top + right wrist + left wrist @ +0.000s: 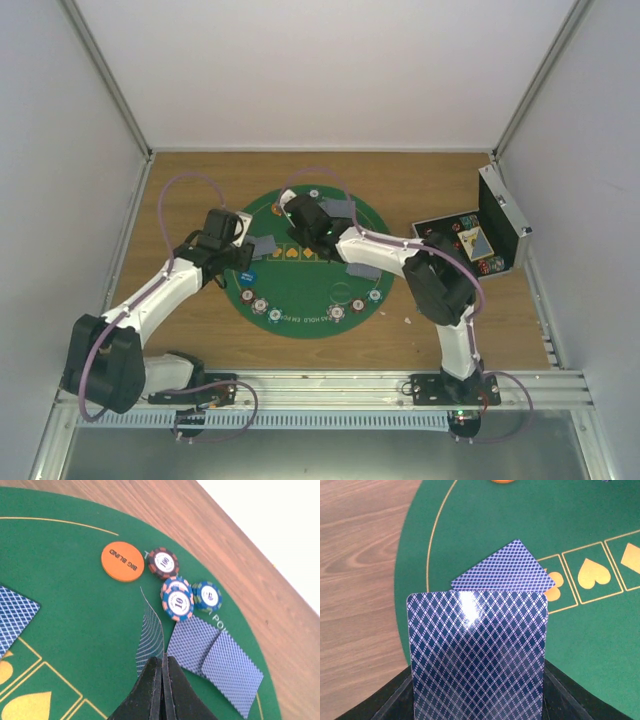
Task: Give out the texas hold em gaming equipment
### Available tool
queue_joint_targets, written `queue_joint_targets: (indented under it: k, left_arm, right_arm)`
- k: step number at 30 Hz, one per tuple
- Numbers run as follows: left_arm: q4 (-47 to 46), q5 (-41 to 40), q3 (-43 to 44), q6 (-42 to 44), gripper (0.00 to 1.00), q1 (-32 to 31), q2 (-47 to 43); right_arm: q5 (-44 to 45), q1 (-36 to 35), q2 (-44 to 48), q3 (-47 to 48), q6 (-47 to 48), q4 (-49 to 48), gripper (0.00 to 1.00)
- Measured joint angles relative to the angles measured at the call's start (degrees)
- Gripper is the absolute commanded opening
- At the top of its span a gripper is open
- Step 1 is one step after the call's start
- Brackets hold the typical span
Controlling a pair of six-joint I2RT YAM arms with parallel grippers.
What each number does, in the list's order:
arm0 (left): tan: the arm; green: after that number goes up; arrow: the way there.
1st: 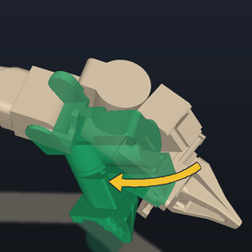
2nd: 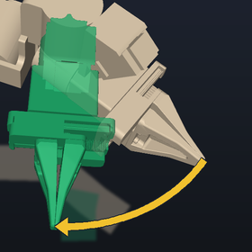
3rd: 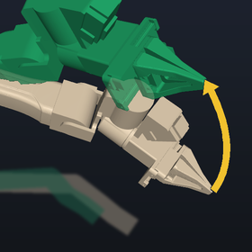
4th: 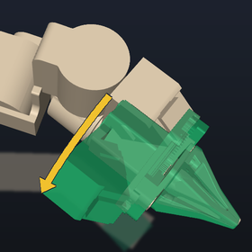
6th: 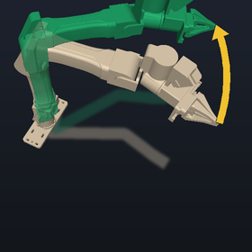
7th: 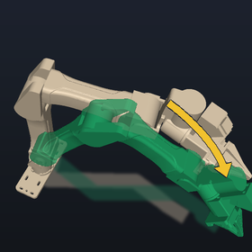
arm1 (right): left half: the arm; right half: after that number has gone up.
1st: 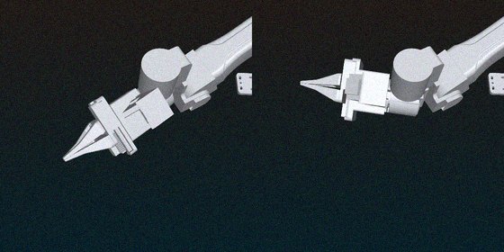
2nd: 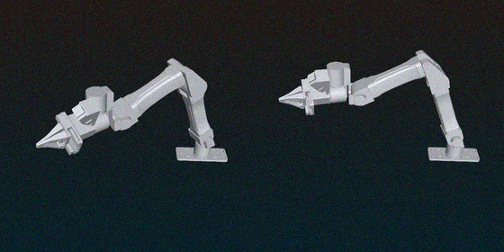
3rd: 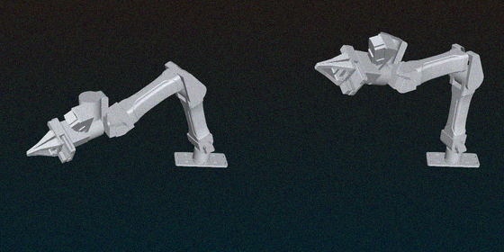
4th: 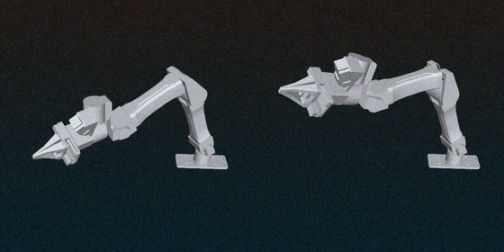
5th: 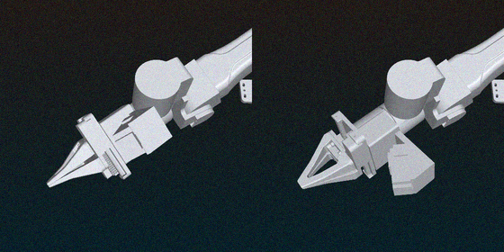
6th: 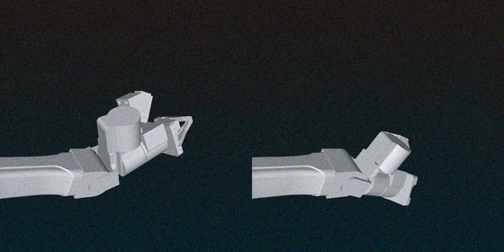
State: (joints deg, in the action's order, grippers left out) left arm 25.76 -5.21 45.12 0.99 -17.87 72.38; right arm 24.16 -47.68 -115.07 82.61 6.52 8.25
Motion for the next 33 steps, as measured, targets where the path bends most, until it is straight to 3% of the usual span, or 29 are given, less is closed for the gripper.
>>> queue_joint_targets:
  k: [8, 22, 28, 33]
  left_arm:
    - [0.2, -0.1, 0.0, -1.7, 0.56, 1.5, -1.9]
    - [0.2, 0.0, 0.0, -1.9, 0.56, 2.4, -2.7]
    - [0.2, 0.2, 0.0, -1.8, 0.56, 2.6, -2.7]
    - [0.2, 1.2, 0.0, -1.4, 0.56, 2.6, -2.7]
  right_arm:
    - [1.9, -4.4, -4.7, 0.2, 10.3, -4.4, 0.01]
    - [-12.3, -5.2, -4.9, 0.3, 12.3, 3.0, 0.01]
    - [-17.0, -5.3, -4.9, -0.7, 11.6, 5.4, 0.16]
    - [-20.5, -5.5, -4.6, -1.4, 10.8, 6.9, 0.39]
